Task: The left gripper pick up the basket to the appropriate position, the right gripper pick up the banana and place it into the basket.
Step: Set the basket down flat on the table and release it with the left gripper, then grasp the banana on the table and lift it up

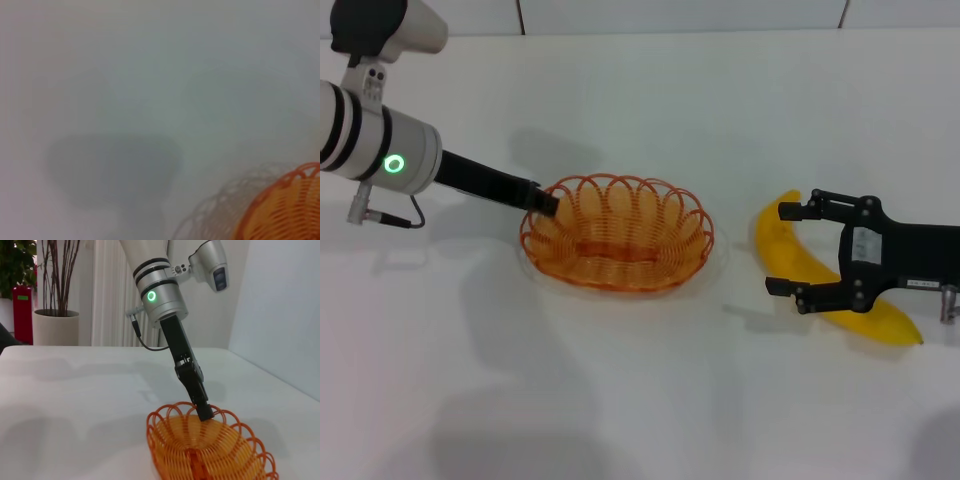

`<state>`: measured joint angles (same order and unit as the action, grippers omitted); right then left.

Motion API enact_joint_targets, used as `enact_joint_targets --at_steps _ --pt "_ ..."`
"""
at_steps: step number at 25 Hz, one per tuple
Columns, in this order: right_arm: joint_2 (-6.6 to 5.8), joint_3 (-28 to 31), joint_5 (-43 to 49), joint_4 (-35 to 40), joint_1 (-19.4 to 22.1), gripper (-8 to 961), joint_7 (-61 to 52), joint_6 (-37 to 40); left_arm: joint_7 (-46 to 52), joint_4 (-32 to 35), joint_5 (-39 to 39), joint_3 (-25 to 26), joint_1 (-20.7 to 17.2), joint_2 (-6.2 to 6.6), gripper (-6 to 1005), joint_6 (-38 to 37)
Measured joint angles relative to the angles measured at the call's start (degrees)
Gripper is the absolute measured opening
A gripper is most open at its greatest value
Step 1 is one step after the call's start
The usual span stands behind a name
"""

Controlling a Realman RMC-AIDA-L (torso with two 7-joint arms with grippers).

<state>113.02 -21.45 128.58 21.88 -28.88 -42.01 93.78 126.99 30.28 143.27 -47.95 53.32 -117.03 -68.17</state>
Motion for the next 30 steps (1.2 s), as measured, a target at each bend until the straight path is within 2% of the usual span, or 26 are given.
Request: enact_joint_targets --at_steps 4,8,10,13,17,18,20,22,27,30 --pt "-0.04 0.0 -0.1 0.0 0.4 843 0.0 0.0 -1.2 0.6 -1.3 0.0 -0.2 -0.10 106 -0.8" --pt "-0.33 0.0 -1.1 0.0 1.2 842 0.0 0.0 -4.1 4.5 -5.2 0.1 -2.5 -0.04 231 -3.5" --pt "-0.41 0.0 -1.6 0.0 1.4 841 0.0 0.0 -6.2 9.4 -8.1 0.0 -5.6 -0.14 293 -6.5" --pt "-0.43 0.0 -2.0 0.0 1.5 841 0.0 0.1 -10.6 16.1 -13.9 0.0 -12.3 -0.15 458 -10.3" --pt "-0.47 0.1 -2.8 0.0 1.8 839 0.2 0.7 -21.5 18.8 -22.4 0.0 -21.2 -0.14 650 -11.6" --pt "-0.49 0.1 -3.2 0.0 2.0 839 0.3 0.8 -23.2 18.7 -23.4 0.0 -21.9 -0.14 690 -11.7" --pt "-0.53 0.1 -3.6 0.0 2.3 839 0.3 0.9 -34.7 17.2 -28.6 -0.2 -26.2 -0.15 772 -12.7" --pt "-0.59 0.1 -3.8 0.0 2.7 838 0.3 0.9 -46.3 13.6 -32.9 -0.5 -29.1 -0.21 801 -13.5" --pt "-0.63 0.1 -3.8 0.0 3.3 837 0.3 0.9 -66.6 3.4 -34.7 -0.4 -31.2 -0.04 874 -14.2" --pt "-0.67 0.1 -3.8 0.0 3.5 836 0.2 0.9 -72.0 -0.5 -35.2 0.5 -32.6 -0.07 889 -14.3"
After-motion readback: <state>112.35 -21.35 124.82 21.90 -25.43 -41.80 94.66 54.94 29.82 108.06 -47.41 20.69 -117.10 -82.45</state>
